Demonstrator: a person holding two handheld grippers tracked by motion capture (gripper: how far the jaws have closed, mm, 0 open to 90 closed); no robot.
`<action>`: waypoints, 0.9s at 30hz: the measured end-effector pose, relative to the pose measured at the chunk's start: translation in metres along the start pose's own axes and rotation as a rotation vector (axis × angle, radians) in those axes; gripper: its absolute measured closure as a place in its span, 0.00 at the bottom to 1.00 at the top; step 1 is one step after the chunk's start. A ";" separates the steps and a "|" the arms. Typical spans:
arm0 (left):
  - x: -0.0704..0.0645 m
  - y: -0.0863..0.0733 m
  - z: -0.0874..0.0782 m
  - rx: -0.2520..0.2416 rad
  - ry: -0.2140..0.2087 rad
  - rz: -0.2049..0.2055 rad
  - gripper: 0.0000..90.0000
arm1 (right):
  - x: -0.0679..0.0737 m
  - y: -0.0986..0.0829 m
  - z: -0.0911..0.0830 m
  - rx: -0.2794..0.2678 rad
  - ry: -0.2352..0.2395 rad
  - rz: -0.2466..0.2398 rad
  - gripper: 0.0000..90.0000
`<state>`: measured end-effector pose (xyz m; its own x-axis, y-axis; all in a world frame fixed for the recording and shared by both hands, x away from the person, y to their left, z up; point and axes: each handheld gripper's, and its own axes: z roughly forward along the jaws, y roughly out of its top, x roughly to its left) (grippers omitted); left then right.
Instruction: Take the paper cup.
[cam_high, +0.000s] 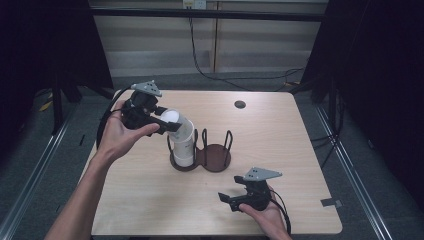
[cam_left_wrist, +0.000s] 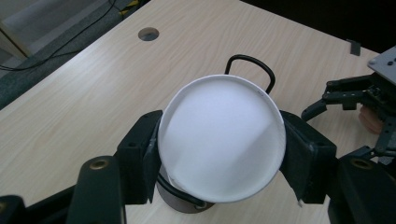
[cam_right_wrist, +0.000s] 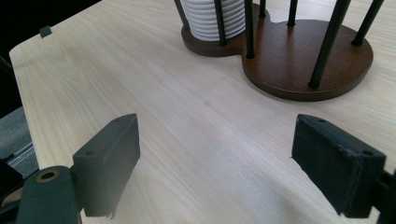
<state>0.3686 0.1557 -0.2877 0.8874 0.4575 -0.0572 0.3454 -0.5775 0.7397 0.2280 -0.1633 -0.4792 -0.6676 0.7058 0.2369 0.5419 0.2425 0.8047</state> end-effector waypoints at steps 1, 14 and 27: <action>0.000 -0.001 0.000 0.001 -0.009 0.000 0.41 | 0.000 0.000 0.000 -0.001 0.000 -0.001 0.16; -0.020 -0.014 -0.003 -0.077 -0.065 0.017 0.41 | -0.006 0.003 -0.001 -0.027 -0.005 0.011 0.16; -0.036 -0.042 0.006 -0.094 -0.106 0.039 0.41 | -0.005 0.008 -0.003 -0.042 0.005 0.014 0.16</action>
<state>0.3240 0.1590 -0.3206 0.9286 0.3591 -0.0937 0.2841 -0.5255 0.8020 0.2338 -0.1674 -0.4725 -0.6627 0.7056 0.2510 0.5293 0.2042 0.8235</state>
